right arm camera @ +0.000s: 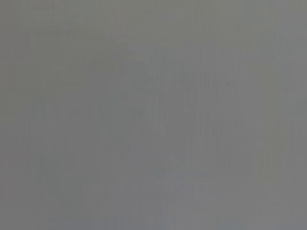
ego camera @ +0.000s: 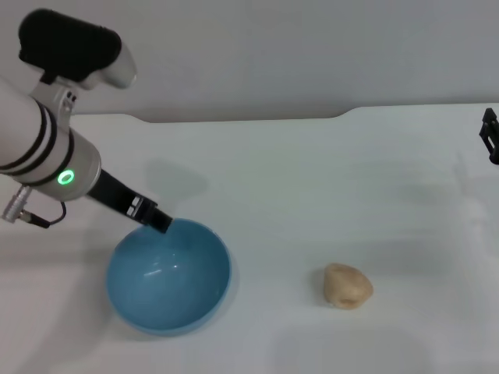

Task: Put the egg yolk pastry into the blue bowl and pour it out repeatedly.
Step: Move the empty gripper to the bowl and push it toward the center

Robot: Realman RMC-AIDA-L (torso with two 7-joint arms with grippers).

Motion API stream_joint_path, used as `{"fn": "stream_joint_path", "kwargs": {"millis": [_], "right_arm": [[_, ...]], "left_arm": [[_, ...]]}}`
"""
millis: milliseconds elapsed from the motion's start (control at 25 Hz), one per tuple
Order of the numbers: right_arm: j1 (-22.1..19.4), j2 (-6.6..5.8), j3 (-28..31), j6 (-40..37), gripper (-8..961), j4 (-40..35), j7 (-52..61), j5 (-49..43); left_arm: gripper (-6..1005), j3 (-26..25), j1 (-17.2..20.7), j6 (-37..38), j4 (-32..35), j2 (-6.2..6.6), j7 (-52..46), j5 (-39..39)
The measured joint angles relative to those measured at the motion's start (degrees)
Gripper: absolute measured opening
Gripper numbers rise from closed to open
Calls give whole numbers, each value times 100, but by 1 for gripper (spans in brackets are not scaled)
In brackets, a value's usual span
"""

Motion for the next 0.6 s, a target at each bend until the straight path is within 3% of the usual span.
{"fn": "stream_joint_path", "kwargs": {"millis": [600], "right_arm": [[-23,9,0,-1,554,6,-5,0]], "left_arm": [[739,52,-373,338,1303,34,-173,279]]}}
